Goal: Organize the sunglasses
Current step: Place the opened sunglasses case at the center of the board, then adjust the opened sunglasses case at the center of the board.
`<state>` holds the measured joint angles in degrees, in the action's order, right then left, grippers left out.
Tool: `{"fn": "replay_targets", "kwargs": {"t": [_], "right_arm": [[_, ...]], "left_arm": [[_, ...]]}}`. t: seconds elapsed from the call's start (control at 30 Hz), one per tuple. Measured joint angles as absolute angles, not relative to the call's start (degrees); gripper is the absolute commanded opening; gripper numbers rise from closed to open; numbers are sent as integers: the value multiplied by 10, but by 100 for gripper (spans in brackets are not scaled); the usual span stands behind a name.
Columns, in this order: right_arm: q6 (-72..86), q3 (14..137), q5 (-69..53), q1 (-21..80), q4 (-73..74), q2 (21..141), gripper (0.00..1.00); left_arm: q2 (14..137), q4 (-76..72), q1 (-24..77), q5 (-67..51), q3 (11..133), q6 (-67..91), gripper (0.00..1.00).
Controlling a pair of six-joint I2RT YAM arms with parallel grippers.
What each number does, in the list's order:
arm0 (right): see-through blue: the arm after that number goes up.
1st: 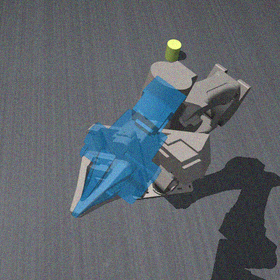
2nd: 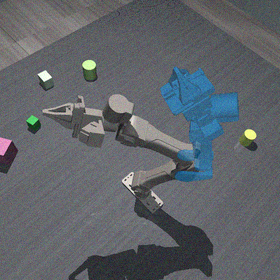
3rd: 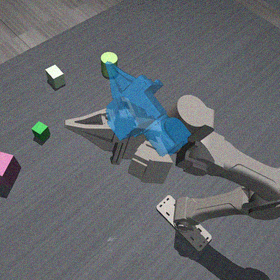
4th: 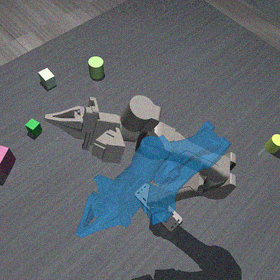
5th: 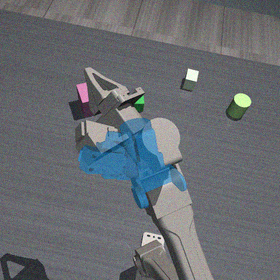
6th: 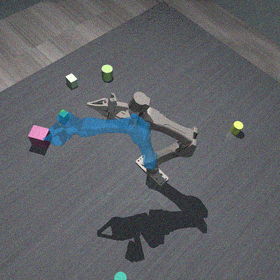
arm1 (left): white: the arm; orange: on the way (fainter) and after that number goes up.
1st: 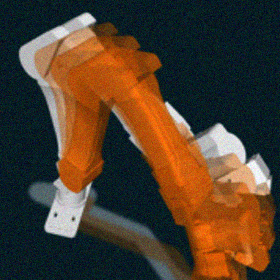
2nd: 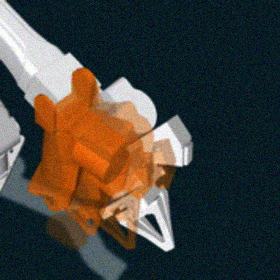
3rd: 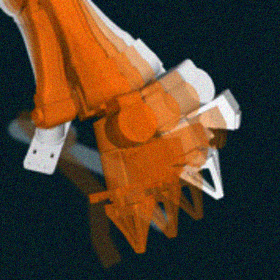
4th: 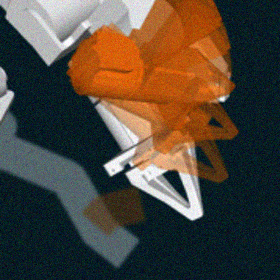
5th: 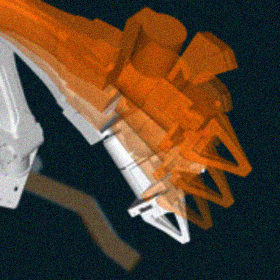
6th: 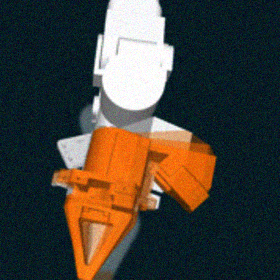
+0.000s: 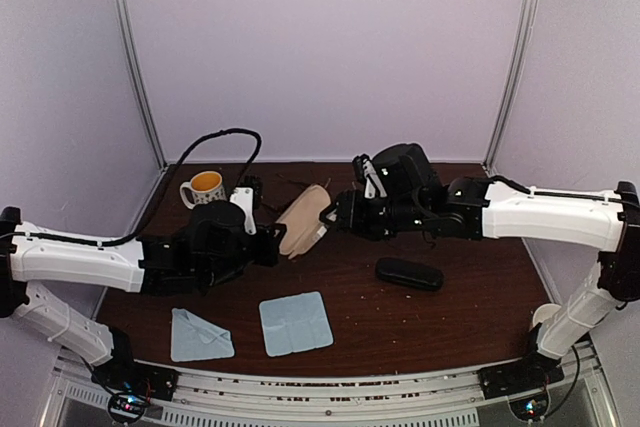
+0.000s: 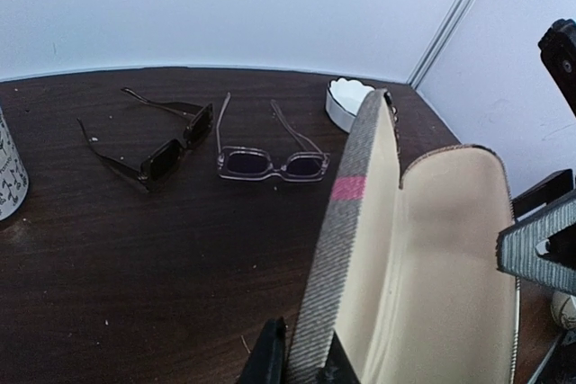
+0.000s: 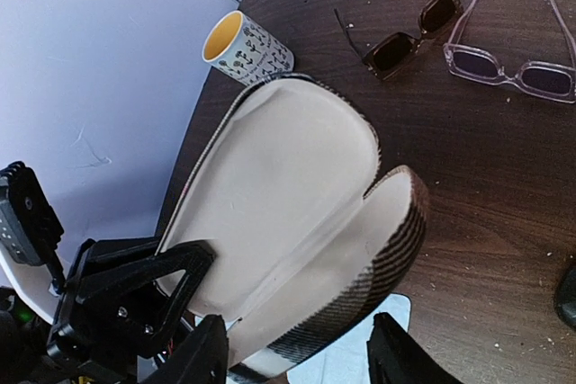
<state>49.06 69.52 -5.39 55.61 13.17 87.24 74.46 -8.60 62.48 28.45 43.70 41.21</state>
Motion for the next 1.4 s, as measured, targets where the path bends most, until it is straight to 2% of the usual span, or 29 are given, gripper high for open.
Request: {"fn": "replay_targets", "kwargs": {"t": [0.2,0.47,0.57,0.73,1.2,1.4], "right_arm": [[498,719,-42,556,167,888,24],[519,731,-24,554,193,908,15],[519,743,-16,554,209,914,10],[491,771,18,554,252,926,0],[384,809,112,554,423,955,0],[322,827,159,554,514,953,0]], "left_arm": [[770,-89,626,291,442,404,0],[790,-90,627,309,450,395,6],[795,-90,627,309,453,395,14],[799,-98,632,273,456,393,35],[789,-126,637,186,464,395,61],[739,-91,637,187,464,387,65]]}}
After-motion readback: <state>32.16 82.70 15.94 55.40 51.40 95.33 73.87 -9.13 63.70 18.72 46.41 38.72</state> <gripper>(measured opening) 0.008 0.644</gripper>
